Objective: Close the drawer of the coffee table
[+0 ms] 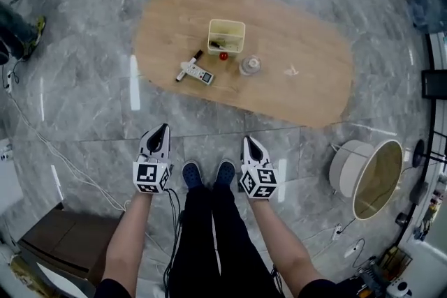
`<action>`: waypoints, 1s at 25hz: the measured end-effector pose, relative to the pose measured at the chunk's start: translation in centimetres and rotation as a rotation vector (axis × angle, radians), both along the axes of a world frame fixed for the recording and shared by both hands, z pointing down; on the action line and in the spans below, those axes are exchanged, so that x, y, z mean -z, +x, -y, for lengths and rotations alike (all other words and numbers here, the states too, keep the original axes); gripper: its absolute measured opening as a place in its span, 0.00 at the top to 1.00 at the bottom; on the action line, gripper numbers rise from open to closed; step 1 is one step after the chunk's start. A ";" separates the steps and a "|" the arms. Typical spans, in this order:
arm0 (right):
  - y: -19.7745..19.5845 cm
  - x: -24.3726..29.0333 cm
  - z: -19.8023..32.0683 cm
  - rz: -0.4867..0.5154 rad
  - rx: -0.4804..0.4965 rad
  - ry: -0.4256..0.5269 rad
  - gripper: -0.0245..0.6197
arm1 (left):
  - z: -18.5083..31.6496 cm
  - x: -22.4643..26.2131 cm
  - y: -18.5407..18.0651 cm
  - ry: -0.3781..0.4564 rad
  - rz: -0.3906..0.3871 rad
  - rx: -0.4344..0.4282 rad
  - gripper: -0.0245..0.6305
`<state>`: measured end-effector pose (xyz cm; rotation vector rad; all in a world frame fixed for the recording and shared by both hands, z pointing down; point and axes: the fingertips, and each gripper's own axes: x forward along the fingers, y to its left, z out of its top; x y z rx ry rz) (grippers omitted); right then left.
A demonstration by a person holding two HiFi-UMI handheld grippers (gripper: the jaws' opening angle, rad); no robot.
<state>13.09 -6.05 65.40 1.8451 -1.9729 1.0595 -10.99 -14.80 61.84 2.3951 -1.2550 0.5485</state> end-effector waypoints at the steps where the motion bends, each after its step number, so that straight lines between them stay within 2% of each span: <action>1: -0.1 1.3 -0.2 -0.002 0.008 0.006 0.92 | -0.4 1.2 -0.1 0.003 -0.001 -0.005 0.93; 5: 0.1 5.9 -0.6 -0.011 0.031 0.027 0.92 | -1.6 5.6 -0.2 0.017 -0.025 0.009 0.93; 14: 0.3 17.0 -5.6 -0.031 0.073 0.024 0.92 | -7.0 16.3 -1.8 0.009 -0.054 0.038 0.93; 19: -0.4 23.7 -6.7 -0.010 0.090 0.064 0.92 | -7.3 23.4 -2.9 0.090 -0.090 0.037 0.93; 25: -1.2 29.7 -9.3 0.004 0.108 0.102 0.92 | -9.9 28.3 -4.0 0.101 -0.088 0.067 0.93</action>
